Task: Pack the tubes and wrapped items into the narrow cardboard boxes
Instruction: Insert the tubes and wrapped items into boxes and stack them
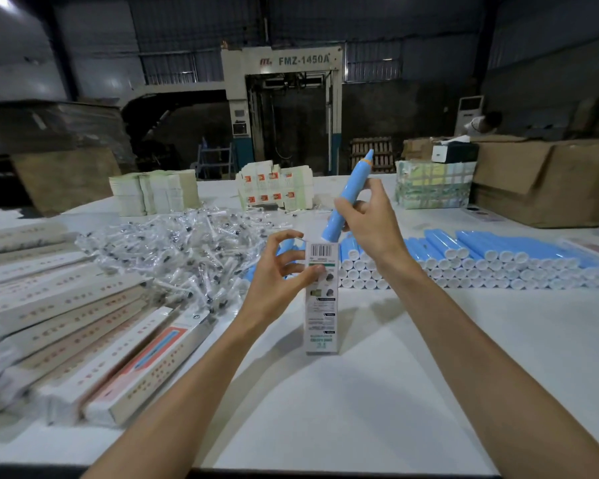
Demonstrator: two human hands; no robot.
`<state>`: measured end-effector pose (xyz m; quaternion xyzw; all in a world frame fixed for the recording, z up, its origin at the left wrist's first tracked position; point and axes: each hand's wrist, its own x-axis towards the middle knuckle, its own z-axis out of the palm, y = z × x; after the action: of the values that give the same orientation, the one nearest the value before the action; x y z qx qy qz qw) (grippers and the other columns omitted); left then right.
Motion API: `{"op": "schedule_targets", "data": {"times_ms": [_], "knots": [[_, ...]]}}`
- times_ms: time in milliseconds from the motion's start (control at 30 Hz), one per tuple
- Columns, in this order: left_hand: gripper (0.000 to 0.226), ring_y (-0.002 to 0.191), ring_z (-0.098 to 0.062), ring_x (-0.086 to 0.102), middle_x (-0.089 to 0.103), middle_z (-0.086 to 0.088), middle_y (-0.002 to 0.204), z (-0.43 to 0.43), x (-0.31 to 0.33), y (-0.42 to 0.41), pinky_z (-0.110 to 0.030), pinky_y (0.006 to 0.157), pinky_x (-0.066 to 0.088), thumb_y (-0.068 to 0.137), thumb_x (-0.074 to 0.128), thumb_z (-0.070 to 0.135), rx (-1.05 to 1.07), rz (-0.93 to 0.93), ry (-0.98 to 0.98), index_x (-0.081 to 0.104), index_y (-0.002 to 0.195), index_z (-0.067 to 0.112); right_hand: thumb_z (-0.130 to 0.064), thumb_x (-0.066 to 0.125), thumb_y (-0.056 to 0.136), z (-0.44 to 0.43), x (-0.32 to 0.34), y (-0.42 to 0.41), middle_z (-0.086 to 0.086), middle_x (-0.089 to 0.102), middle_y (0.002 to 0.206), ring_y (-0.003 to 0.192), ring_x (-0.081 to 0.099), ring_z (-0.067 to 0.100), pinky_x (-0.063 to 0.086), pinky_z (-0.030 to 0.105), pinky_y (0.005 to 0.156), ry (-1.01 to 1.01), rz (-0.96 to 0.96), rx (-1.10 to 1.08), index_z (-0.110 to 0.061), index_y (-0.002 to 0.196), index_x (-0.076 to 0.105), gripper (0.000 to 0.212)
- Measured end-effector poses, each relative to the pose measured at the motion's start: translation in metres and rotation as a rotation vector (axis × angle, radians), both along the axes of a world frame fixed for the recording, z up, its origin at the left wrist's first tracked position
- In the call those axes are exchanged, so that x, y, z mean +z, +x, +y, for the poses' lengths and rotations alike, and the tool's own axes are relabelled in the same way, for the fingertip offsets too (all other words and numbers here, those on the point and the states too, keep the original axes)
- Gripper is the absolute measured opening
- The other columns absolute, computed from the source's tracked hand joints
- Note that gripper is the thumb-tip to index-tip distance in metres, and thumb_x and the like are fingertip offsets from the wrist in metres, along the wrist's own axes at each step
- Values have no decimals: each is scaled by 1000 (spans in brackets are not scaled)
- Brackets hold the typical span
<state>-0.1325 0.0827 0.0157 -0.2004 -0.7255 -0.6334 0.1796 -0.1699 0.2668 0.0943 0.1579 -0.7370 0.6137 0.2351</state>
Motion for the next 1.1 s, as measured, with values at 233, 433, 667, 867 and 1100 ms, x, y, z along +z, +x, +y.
{"op": "schedule_targets", "data": {"times_ms": [233, 433, 667, 867, 1100], "knots": [[59, 98, -17, 78, 80, 3, 110, -1, -4, -6, -30, 86, 63, 89, 89, 34, 5, 28, -12, 50, 133, 38, -30, 70, 91, 7, 11, -7, -2, 65, 91, 80, 65, 7, 50, 34, 72, 394, -121, 73, -20, 103, 61, 18], [59, 100, -28, 79, 77, -11, 113, -7, -10, -15, -37, 81, 64, 90, 89, 31, 12, -29, 74, 52, 135, 39, -52, 50, 105, -15, -14, -9, 7, 64, 101, 91, 60, 27, 48, 45, 79, 590, -171, 69, -16, 109, 59, 37], [53, 98, -22, 79, 78, -8, 108, -7, -17, -18, -28, 76, 62, 96, 82, 30, 13, -107, 112, 51, 139, 34, -44, 42, 109, -24, -46, -8, 2, 60, 96, 84, 60, 28, 48, 42, 75, 805, 229, -272, -19, 100, 58, 31], [49, 101, -18, 79, 79, -7, 114, -43, 2, -24, -40, 83, 65, 104, 71, 30, 78, -77, 71, 47, 146, 34, -25, 49, 108, -23, -70, -19, -4, 64, 82, 74, 62, 10, 47, 36, 62, 230, 68, -213, -20, 96, 59, 17], [45, 93, -7, 78, 81, 5, 108, -98, 3, -26, -12, 66, 58, 110, 61, 27, 304, 46, 210, 44, 152, 30, -20, 56, 106, -79, -109, -26, 2, 63, 131, 122, 56, 17, 45, 36, 104, 771, 123, 189, -21, 137, 62, 31]]}}
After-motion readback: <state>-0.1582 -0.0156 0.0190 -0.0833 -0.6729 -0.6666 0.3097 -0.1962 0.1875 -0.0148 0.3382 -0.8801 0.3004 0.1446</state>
